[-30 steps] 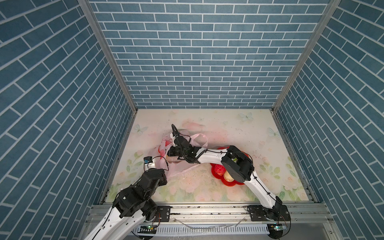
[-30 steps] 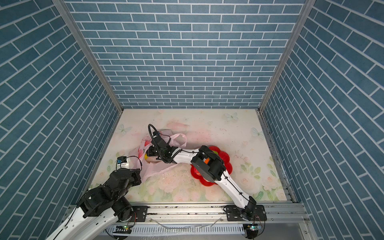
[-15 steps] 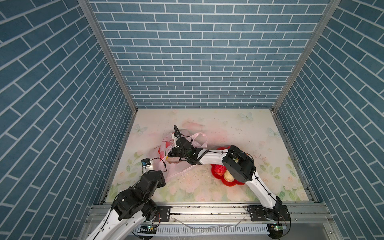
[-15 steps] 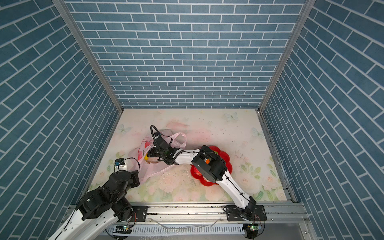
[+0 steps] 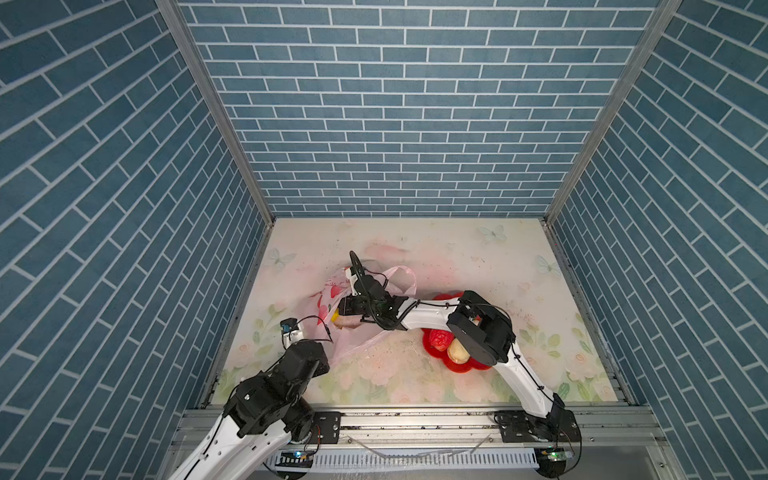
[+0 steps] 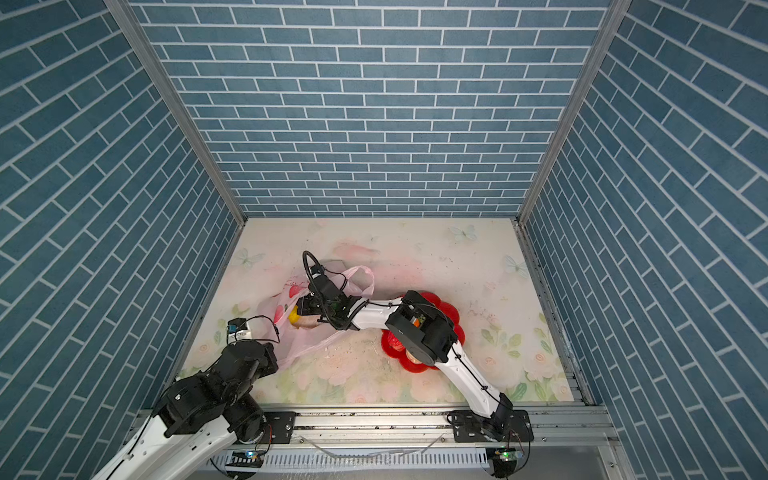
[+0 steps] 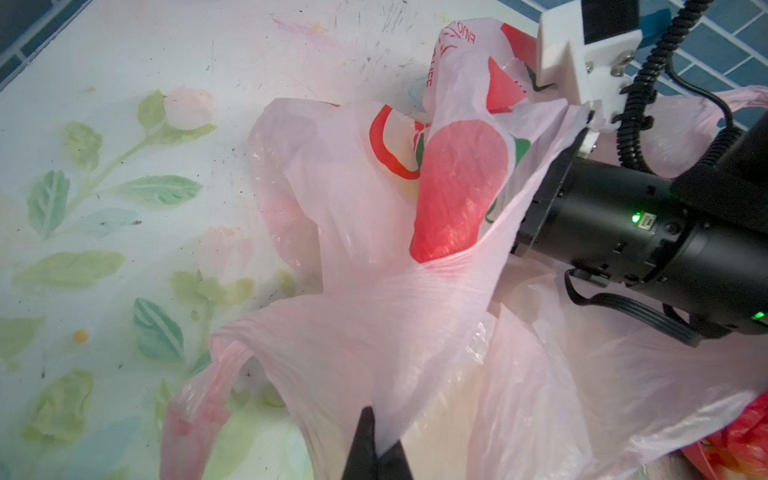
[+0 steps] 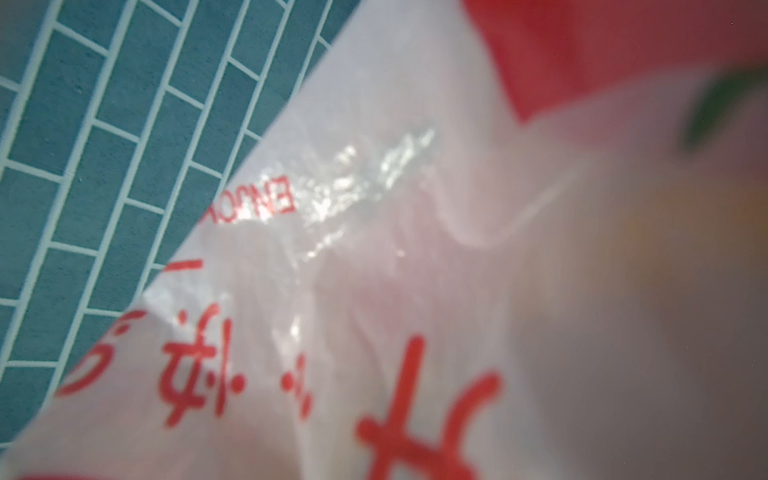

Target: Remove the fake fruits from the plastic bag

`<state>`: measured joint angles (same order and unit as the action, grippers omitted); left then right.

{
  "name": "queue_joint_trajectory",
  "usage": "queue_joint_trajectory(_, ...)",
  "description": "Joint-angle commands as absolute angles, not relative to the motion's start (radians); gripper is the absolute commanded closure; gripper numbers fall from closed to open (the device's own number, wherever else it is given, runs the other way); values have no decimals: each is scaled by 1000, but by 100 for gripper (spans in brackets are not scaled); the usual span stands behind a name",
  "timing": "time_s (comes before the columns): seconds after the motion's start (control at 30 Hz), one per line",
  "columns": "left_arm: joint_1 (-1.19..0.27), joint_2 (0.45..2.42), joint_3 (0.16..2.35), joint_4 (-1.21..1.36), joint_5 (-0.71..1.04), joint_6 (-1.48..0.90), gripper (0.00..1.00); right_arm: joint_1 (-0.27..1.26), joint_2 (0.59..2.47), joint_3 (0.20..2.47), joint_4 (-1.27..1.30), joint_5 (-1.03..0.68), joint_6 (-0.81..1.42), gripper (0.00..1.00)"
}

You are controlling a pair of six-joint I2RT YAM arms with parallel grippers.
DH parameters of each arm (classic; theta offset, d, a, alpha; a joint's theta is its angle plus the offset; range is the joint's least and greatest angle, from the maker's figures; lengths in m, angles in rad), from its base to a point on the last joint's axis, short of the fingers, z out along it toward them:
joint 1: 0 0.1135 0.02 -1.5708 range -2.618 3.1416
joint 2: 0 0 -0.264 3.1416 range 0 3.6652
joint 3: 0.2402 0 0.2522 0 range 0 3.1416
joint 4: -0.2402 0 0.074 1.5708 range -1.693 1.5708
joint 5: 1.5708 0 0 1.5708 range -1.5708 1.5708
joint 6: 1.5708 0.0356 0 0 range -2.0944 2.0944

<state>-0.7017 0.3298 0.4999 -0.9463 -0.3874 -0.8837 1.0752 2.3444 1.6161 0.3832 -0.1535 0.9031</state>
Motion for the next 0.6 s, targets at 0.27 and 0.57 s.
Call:
queue_joint_trajectory(0.27, -704, 532, 761, -1073, -454, -835, 100, 1058, 2275, 1591, 311, -223, 853, 56)
queue_joint_trajectory(0.57, -704, 541, 759, -1082, -410, -841, 100, 1058, 2291, 1647, 272, -309, 856, 38)
